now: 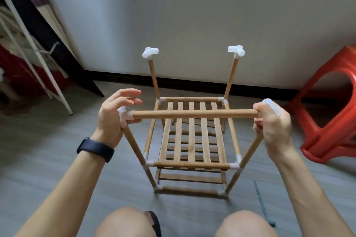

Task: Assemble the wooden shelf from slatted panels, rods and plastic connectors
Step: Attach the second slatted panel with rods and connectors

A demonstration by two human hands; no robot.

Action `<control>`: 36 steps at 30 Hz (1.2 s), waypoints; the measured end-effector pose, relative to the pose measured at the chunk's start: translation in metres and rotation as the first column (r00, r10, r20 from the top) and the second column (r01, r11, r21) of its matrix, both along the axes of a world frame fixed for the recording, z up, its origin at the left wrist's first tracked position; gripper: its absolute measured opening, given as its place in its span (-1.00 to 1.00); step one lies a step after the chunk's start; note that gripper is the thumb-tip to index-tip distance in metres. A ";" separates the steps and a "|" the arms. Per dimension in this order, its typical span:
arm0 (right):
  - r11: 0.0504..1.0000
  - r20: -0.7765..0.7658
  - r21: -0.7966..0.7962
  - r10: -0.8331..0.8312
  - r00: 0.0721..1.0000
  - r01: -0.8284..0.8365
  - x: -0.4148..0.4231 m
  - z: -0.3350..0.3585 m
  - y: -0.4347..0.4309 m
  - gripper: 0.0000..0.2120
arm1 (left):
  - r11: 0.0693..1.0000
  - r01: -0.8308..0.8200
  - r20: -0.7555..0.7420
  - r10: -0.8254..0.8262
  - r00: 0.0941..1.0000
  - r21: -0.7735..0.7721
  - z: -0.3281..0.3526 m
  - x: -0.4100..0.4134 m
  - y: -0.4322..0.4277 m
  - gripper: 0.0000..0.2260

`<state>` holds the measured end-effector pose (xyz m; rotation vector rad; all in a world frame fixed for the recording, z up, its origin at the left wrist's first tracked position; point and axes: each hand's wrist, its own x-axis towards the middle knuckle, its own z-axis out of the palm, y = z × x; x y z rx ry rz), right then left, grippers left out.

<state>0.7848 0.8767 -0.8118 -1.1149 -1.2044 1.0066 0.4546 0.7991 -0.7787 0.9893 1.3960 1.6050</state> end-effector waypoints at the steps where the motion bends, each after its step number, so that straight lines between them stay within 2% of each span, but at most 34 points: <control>1: 1.000 0.014 -0.004 0.003 1.000 -0.003 -0.002 0.000 -0.001 -0.69 | 1.000 0.005 -0.011 -0.005 1.000 -0.010 -0.002 -0.002 -0.001 -0.73; 7: 0.999 0.069 -0.003 -0.033 0.997 0.033 -0.012 0.001 -0.001 -0.66 | 0.998 0.014 -0.090 -0.019 0.996 -0.057 -0.001 0.000 0.010 -0.69; 13: 0.984 0.050 0.003 -0.179 0.983 0.179 -0.024 -0.001 0.002 -0.70 | 0.997 -0.067 -0.121 0.062 0.991 -0.037 -0.004 0.006 0.009 -0.69; 16: 0.976 0.045 -0.004 -0.218 0.975 0.218 -0.023 -0.003 0.002 -0.73 | 0.998 -0.047 -0.108 0.042 0.993 -0.036 -0.005 0.011 -0.004 -0.73; 20: 0.941 0.005 -0.082 -0.328 0.945 0.327 -0.023 0.001 0.015 -0.79 | 0.994 0.101 -0.032 -0.102 0.994 -0.048 -0.002 0.025 -0.041 -0.80; 21: 0.931 -0.010 -0.101 -0.355 0.935 0.352 -0.026 0.005 0.021 -0.79 | 0.981 0.180 0.014 -0.180 0.984 -0.065 0.002 0.030 -0.050 -0.79; 22: 0.926 -0.019 -0.112 -0.364 0.931 0.360 -0.031 0.010 0.028 -0.70 | 0.957 0.275 0.039 -0.273 0.961 -0.095 0.006 0.033 -0.056 -0.73; 23: 0.926 -0.008 -0.128 -0.358 0.934 0.355 -0.035 0.015 0.036 -0.60 | 0.919 0.367 -0.002 -0.371 0.929 -0.145 0.012 0.035 -0.059 -0.66; 25: 0.917 0.101 -0.166 -0.349 0.932 0.362 -0.044 0.025 0.042 -0.42 | 0.849 0.441 -0.215 -0.507 0.835 -0.290 0.023 0.030 -0.056 -0.56; 26: 0.912 0.191 -0.195 -0.327 0.926 0.362 -0.050 0.030 0.037 -0.27 | 0.853 0.409 -0.323 -0.506 0.800 -0.324 0.029 0.025 -0.050 -0.55; 28: 0.936 0.298 -0.209 -0.213 0.931 0.281 -0.062 0.034 0.014 0.01 | 0.945 0.222 -0.579 -0.324 0.748 -0.241 0.040 0.003 -0.026 -0.64; 30: 0.967 0.282 -0.220 -0.065 0.957 0.130 -0.077 0.032 -0.019 0.15 | 0.999 -0.033 -0.824 0.002 0.566 -0.021 0.049 -0.028 0.005 -0.75; 31: 0.971 0.264 -0.234 0.020 0.964 0.044 -0.085 0.029 -0.036 0.18 | 0.992 -0.113 -0.877 0.103 0.469 0.056 0.051 -0.045 0.023 -0.72; 32: 0.969 0.247 -0.246 0.100 0.964 -0.037 -0.092 0.028 -0.051 0.16 | 0.984 -0.172 -0.908 0.115 0.402 0.048 0.051 -0.061 0.041 -0.65; 33: 0.962 0.224 -0.254 0.159 0.962 -0.100 -0.098 0.028 -0.061 0.11 | 0.974 -0.223 -0.925 0.059 0.375 -0.029 0.050 -0.074 0.057 -0.58; 34: 0.955 0.203 -0.265 0.192 0.960 -0.135 -0.103 0.029 -0.068 0.04 | 0.955 -0.265 -0.919 -0.021 0.393 -0.135 0.046 -0.085 0.071 -0.52; 36: 0.937 0.171 -0.300 0.236 0.957 -0.177 -0.107 0.037 -0.071 -0.08 | 0.913 -0.288 -0.862 -0.119 0.493 -0.290 0.034 -0.098 0.090 -0.47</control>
